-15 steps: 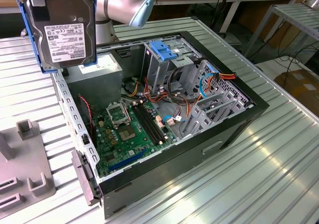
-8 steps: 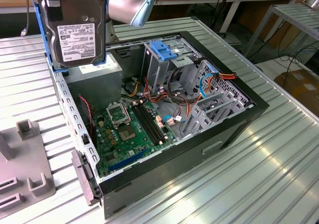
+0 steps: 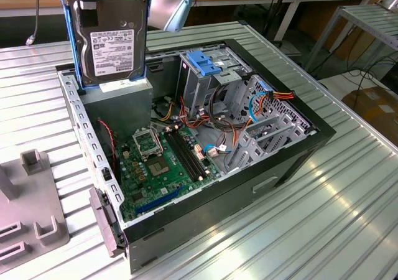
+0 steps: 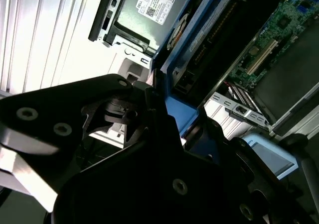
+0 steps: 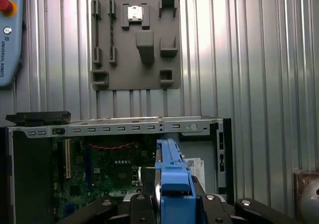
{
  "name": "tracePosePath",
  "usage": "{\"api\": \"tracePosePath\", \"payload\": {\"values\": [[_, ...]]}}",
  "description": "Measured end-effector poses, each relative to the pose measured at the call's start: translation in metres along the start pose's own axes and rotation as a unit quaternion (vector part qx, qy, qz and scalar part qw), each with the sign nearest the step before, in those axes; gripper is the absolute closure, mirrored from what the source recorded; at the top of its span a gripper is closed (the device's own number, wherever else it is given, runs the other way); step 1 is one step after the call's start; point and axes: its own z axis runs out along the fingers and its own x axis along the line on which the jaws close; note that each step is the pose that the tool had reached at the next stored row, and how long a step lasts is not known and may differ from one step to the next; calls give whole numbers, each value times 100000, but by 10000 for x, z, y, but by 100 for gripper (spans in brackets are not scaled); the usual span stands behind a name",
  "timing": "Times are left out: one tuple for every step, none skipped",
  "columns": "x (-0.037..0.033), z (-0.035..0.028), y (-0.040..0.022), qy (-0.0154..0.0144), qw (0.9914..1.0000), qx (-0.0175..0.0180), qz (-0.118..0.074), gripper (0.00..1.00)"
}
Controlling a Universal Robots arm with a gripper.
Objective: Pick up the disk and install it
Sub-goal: 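Pick up the disk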
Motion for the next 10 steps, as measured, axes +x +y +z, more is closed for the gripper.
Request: {"api": "tracePosePath", "payload": {"values": [[34, 0, -9, 7, 100000, -6, 23, 63], [52, 1, -11, 5, 100000, -3, 29, 63], [71, 2, -14, 6, 100000, -5, 37, 63], [91, 2, -16, 3, 100000, -3, 38, 63], [127, 3, -21, 1, 100000, -3, 41, 63], [162, 4, -28, 2, 100000, -4, 50, 63], [183, 5, -34, 4, 100000, -3, 57, 63], [199, 5, -40, 2, 100000, -3, 65, 63], [215, 6, -50, 1, 100000, -6, 70, 63], [227, 6, -63, 0, 100000, -15, 72, 63]]}}
